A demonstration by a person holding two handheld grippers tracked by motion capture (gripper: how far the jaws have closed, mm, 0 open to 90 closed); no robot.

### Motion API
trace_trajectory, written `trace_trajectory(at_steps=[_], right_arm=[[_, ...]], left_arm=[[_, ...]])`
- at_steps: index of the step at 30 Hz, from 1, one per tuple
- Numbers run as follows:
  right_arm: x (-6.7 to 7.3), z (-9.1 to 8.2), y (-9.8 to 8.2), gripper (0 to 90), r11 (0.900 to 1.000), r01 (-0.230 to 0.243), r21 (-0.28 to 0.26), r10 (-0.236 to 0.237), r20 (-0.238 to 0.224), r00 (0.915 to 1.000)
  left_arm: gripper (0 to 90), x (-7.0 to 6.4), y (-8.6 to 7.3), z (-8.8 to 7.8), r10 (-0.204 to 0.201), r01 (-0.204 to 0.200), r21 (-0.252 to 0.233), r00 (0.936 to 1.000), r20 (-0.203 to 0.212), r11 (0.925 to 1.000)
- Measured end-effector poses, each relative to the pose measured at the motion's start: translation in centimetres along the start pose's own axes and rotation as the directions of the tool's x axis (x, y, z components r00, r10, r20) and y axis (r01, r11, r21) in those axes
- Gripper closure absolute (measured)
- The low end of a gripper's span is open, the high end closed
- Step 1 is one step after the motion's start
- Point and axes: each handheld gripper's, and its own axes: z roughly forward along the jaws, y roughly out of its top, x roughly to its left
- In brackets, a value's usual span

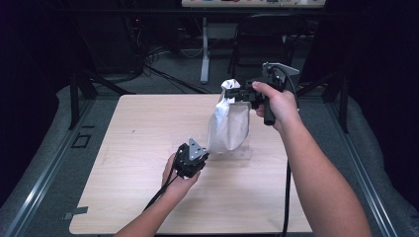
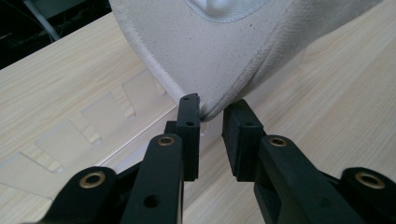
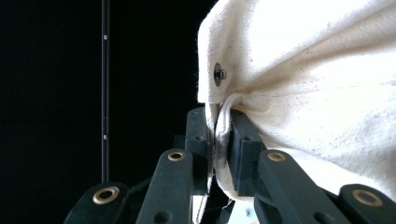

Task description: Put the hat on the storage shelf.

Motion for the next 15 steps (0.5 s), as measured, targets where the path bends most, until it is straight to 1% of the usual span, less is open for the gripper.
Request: trace_trajectory(at_steps=[1, 3, 4, 7, 10, 11, 12, 13, 15], right_arm=[[0.0, -0.01, -0.01, 80.2, 1.0, 0.0, -0.001, 0.0, -0.001, 1.0], [0.0, -0.02, -0.02, 80.2, 1.0, 0.0, -0.002, 0.0, -0.001, 1.0], [-0.01, 0.0, -0.05, 80.2, 1.0, 0.001, 0.001, -0.001, -0.004, 1.0], [0.0, 0.13, -0.09, 80.2, 1.0, 0.004, -0.002, -0.004, -0.005, 1.0], [-0.01, 0.29, -0.09, 80.1, 1.0, 0.006, 0.009, -0.006, -0.003, 1.0], [-0.06, 0.37, -0.1, 80.1, 1.0, 0.007, 0.007, -0.007, -0.005, 1.0], [-0.07, 0.4, -0.09, 80.1, 1.0, 0.007, 0.008, -0.007, -0.003, 1.0], [-0.07, 0.4, -0.09, 80.1, 1.0, 0.007, 0.008, -0.007, -0.003, 1.0], [-0.13, 0.52, -0.08, 80.0, 1.0, 0.01, 0.009, -0.01, 0.002, 0.9999]], left_arm=[[78.7, 0.03, -0.02, 0.02, 0.0, 0.0, -0.003, 1.0, 0.009, 1.0], [80.0, 0.03, -0.04, 0.02, 0.006, -0.006, -0.004, 0.9999, 0.01, 1.0], [80.5, 0.04, -0.08, 0.09, 0.006, -0.005, -0.006, 0.9996, 0.027, 1.0], [81.3, 0.03, -0.08, 0.17, 0.0, 0.001, -0.008, 0.9993, 0.036, 1.0], [81.5, 0.13, -0.16, 0.3, -0.034, 0.035, -0.006, 0.9977, 0.059, 0.9994], [81.5, 0.26, -0.24, 0.36, -0.05, 0.051, -0.012, 0.9962, 0.072, 0.9986], [81.5, 0.48, -0.43, 0.45, -0.079, 0.081, -0.02, 0.9932, 0.085, 0.9965], [81.5, 0.48, -0.43, 0.45, -0.079, 0.081, -0.02, 0.9932, 0.085, 0.9965], [81.5, 0.72, -0.58, 0.46, -0.092, 0.094, -0.018, 0.992, 0.087, 0.9954]])
